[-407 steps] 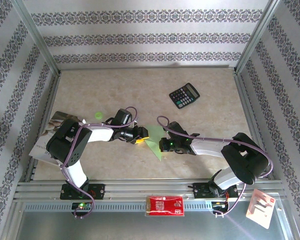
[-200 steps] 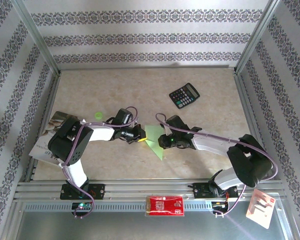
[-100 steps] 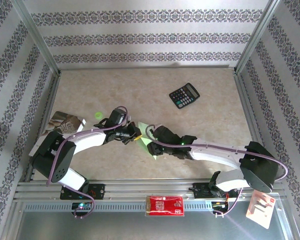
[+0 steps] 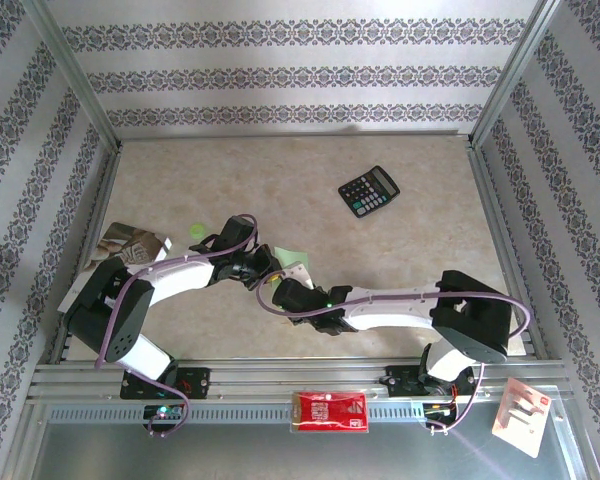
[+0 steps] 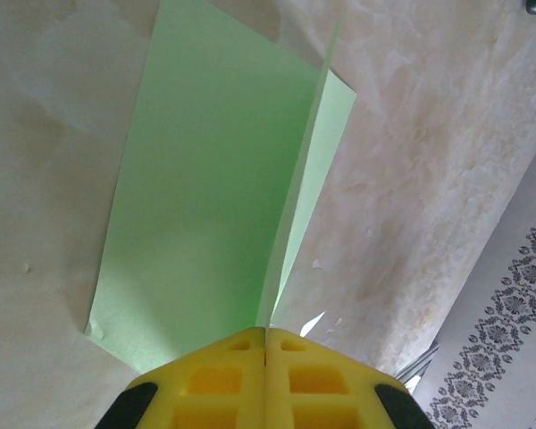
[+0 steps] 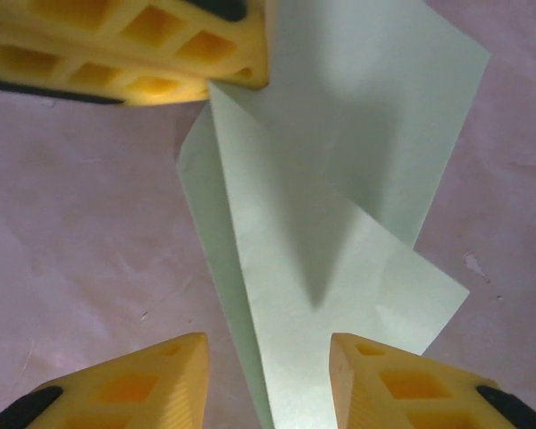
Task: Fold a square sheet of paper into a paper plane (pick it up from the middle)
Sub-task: Fourth fold the wing at the center of the table.
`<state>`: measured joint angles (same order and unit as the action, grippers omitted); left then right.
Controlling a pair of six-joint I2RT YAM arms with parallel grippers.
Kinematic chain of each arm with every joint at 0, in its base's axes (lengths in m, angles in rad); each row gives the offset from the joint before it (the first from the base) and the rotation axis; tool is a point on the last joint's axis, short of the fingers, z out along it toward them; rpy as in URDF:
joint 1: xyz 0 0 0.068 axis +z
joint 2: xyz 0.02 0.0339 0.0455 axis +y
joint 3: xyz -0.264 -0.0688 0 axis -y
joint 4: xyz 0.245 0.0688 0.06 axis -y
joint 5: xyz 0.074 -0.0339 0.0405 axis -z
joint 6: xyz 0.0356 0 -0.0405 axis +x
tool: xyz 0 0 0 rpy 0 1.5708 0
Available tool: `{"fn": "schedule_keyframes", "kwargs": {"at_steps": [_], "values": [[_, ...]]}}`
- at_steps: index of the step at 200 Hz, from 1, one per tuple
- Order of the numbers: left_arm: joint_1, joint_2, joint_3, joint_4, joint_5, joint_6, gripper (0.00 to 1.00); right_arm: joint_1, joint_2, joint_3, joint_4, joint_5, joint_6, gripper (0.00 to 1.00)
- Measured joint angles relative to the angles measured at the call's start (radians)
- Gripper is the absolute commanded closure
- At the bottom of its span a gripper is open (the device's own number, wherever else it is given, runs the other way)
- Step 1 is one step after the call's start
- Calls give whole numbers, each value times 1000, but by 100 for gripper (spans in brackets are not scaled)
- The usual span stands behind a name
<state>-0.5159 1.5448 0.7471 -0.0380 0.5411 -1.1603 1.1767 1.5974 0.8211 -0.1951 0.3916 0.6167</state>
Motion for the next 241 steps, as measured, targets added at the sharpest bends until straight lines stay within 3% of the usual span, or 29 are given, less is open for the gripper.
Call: {"fn": "schedule_keyframes", "kwargs": {"at_steps": [88, 241], "values": [[0, 0, 13, -28, 5, 0, 100, 32, 107, 69, -47, 92, 46, 69], [0, 7, 13, -28, 13, 0, 100, 32, 171, 130, -137, 124, 96, 78]]}}
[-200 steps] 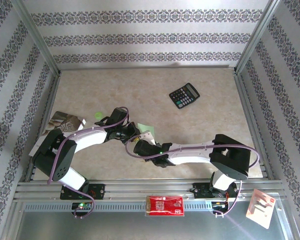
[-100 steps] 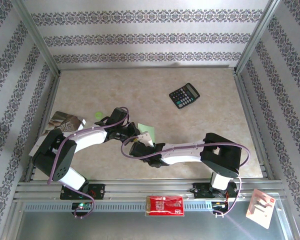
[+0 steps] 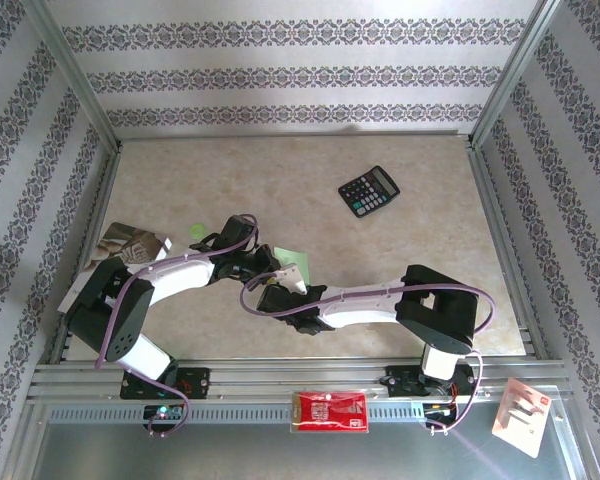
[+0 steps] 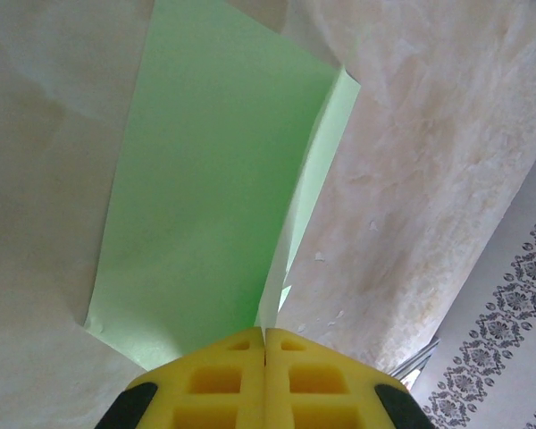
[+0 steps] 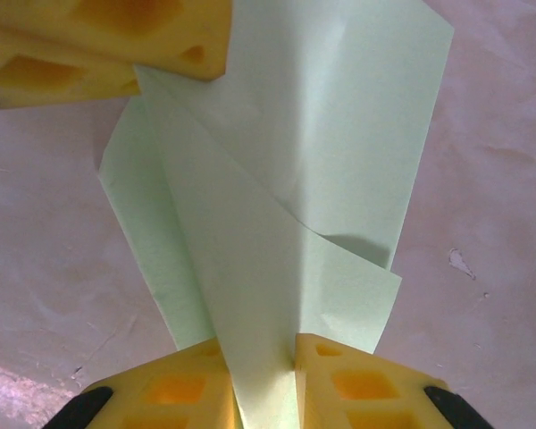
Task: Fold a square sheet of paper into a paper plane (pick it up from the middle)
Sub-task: Fourth fold the wing at the center of the table.
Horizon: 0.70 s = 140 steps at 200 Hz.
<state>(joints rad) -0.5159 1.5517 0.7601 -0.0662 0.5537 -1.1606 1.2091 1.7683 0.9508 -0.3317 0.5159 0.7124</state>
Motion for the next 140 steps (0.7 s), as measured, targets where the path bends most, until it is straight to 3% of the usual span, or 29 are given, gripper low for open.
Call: {"fn": "schedule_keyframes", "kwargs": {"at_steps": [140], "values": [[0, 18, 0, 0, 14, 0, 100, -3, 0, 0, -2, 0, 0, 87]]}}
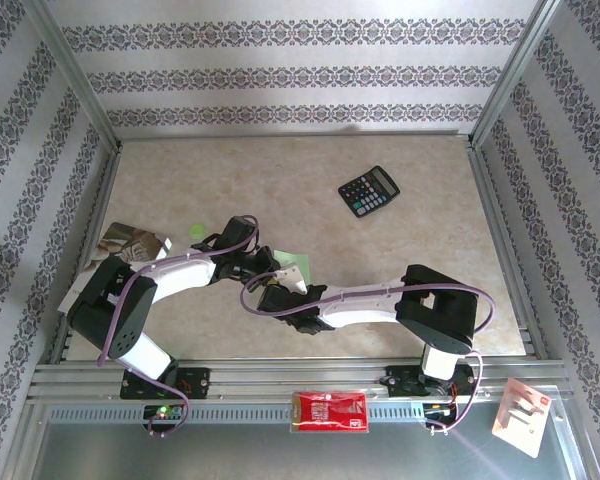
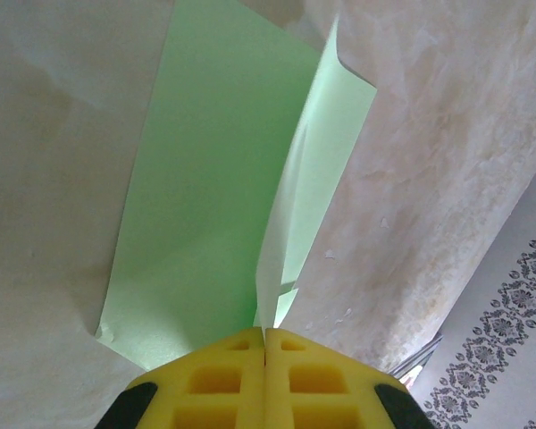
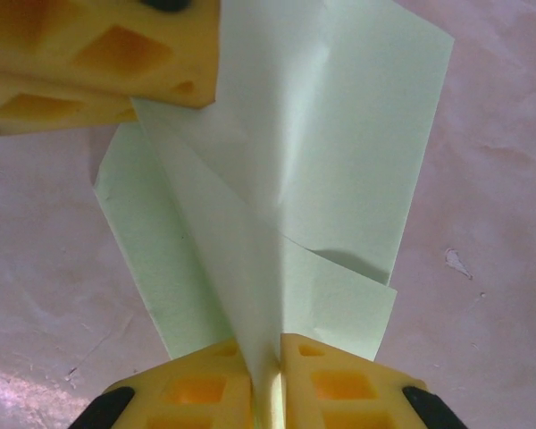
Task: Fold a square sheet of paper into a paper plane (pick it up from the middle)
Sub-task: Fourth fold the wing at the center of the table.
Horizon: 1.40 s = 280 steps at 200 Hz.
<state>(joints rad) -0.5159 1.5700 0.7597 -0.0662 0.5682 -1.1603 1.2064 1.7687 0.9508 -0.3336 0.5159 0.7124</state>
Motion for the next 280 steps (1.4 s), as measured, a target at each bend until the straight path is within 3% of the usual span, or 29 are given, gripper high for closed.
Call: {"fn": "schedule_keyframes", "kwargs": {"at_steps": [101, 116, 144, 185, 225, 280], "values": [[1, 4, 0, -4, 7, 2, 98, -13, -51, -56, 58, 2, -11, 100], [3, 2, 0, -16, 6, 8, 90, -19, -67, -75, 81, -2, -20, 100], [15, -29, 0, -62, -16, 39, 67, -34, -126, -140, 139, -24, -58, 100], [23, -163, -5, -122, -81, 79, 54, -90, -240, -251, 257, -128, -119, 100], [25, -259, -57, -121, -103, 83, 59, -138, -269, -303, 354, -251, -137, 100], [-13, -200, -100, -85, -101, 83, 87, -158, -268, -343, 444, -338, -122, 100]]}}
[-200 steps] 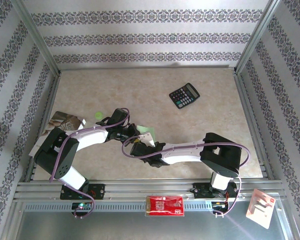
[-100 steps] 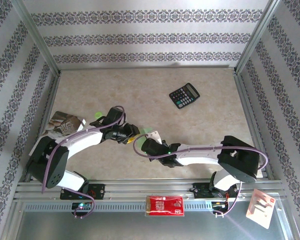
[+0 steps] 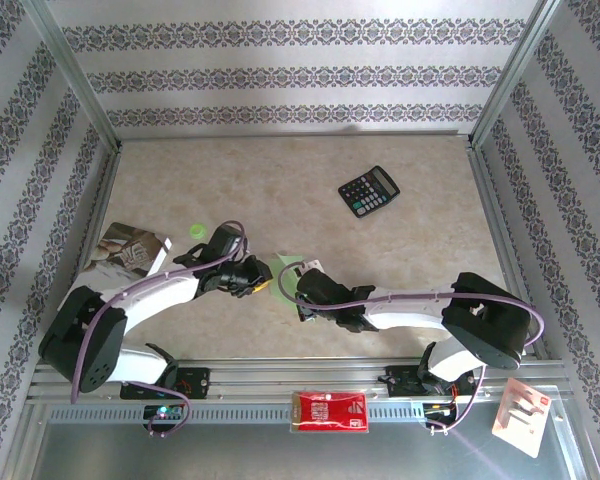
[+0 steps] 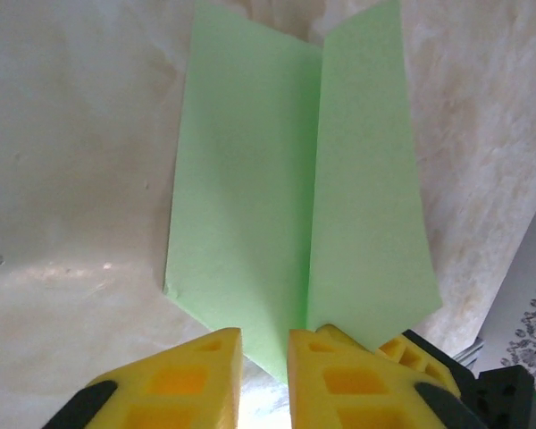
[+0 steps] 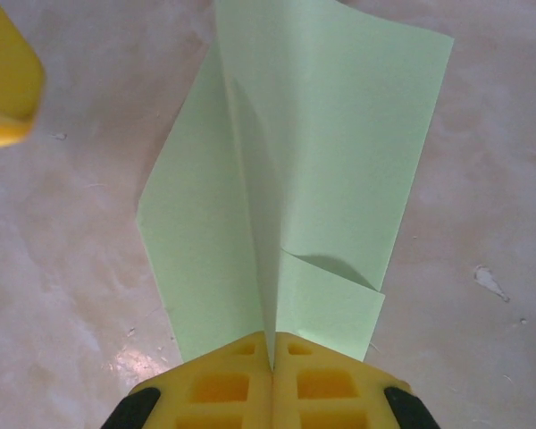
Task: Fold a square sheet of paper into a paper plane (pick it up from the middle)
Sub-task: Fourth fold the wing at the center of the table.
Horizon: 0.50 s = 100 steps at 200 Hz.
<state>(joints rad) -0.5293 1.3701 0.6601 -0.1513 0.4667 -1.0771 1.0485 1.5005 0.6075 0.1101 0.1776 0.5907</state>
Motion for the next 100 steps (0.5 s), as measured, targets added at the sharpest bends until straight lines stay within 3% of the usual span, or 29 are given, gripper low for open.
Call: {"fn": "schedule_keyframes", "kwargs": {"at_steps": [38, 100], "values": [[-35, 108, 8, 53, 14, 0, 96, -13, -1, -41, 52, -31, 30, 100], [-46, 198, 37, 106, 31, 16, 98, -36, -19, -85, 128, -60, 78, 100]]}}
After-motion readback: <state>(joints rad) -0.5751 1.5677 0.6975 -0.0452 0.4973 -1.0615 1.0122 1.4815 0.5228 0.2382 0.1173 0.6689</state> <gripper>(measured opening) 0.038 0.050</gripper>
